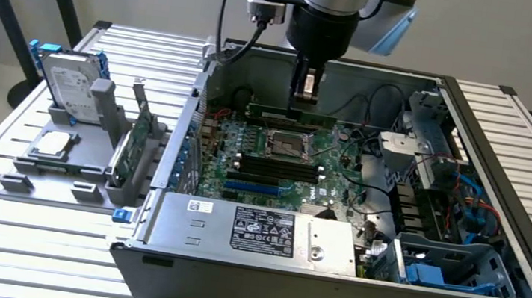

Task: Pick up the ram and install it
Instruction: 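Pick up the ram and move it above insertion slot, then insert the ram into the slot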

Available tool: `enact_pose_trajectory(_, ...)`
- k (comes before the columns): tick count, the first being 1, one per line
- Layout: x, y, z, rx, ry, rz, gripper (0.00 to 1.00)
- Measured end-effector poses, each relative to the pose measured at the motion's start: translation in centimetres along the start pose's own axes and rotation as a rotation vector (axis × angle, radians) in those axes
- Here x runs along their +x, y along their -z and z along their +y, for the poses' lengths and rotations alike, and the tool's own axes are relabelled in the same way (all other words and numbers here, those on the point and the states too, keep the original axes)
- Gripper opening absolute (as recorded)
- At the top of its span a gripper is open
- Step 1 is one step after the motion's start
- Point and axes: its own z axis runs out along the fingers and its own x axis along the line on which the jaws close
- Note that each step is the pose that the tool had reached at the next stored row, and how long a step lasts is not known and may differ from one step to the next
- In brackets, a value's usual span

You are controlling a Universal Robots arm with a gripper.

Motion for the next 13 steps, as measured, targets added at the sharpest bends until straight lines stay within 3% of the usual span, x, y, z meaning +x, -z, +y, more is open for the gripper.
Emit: enact_pose_trajectory(13, 0.00, 0.00, 0.00, 0.0001, 0.000, 0.0002, 0.13)
